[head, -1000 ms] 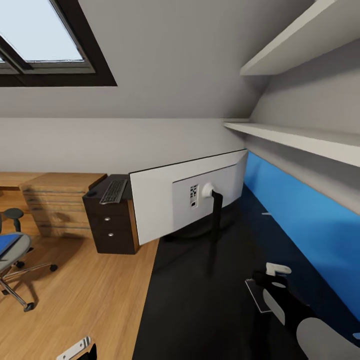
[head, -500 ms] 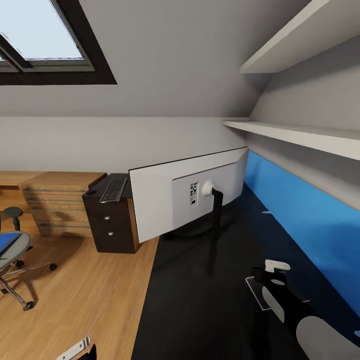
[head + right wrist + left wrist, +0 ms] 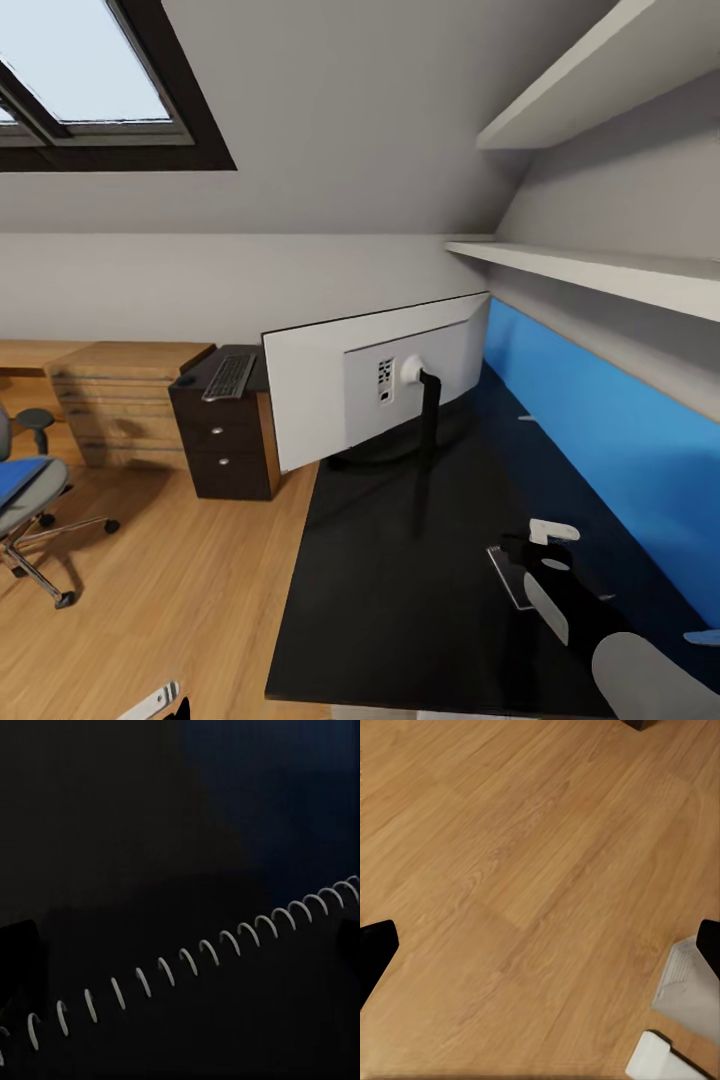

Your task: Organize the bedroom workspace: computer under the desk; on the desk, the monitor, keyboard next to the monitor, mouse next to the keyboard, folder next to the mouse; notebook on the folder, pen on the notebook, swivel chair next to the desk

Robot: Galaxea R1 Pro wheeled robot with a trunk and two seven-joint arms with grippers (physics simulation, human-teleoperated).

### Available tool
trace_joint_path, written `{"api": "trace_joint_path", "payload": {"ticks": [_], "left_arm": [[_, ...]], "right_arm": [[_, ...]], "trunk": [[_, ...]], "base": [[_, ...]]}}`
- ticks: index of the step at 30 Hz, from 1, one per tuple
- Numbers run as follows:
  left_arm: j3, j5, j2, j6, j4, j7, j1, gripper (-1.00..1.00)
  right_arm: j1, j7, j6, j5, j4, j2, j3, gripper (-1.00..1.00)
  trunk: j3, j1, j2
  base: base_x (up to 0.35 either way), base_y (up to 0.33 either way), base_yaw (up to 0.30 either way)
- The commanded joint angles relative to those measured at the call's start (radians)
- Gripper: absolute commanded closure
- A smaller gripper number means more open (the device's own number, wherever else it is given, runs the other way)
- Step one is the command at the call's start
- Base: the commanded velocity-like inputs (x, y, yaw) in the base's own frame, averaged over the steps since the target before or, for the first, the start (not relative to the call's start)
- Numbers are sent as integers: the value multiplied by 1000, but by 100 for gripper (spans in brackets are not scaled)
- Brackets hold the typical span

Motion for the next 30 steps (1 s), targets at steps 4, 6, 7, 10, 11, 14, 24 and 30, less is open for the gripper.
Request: {"api": "trace_joint_path", "payload": {"ticks": [4,6,7,10,11,14,24,30], "left_arm": [[-6,11,2,-7,-1,6,0,-100],[-6,11,2,-7,-1,6,0,-100],[-6,11,2,-7,-1,6,0,-100],[-5,11,2,-7,-1,6,0,-100],[-5,11,2,-7,-1,6,0,-100],[-6,11,2,-7,-1,6,0,-100],[-6,12,2,-7,-1,7,0,-100],[-6,12,2,-7,-1,7,0,-100]], "right_arm": [[0,-8,10,-12,56,-1,8,-100],[0,-8,10,-11,56,-1,8,-100],[1,-8,10,-11,56,-1,8,-100],[0,-8,10,-11,56,-1,8,-100],[0,-8,10,-11,56,-1,8,-100],[0,-8,10,-11,56,-1,8,-100],[0,-8,10,-11,56,0,8,-100],[1,-8,10,-11,56,0,8,-100]], "trunk": [[-1,0,0],[-1,0,0],[-1,0,0],[-1,0,0],[-1,0,0],[-1,0,0],[-1,0,0],[-1,0,0]], "base": [[-248,-2,0],[-312,0,0],[-322,0,0],[-329,0,0],[-334,0,0],[-335,0,0],[-247,0,0],[-38,0,0]]}}
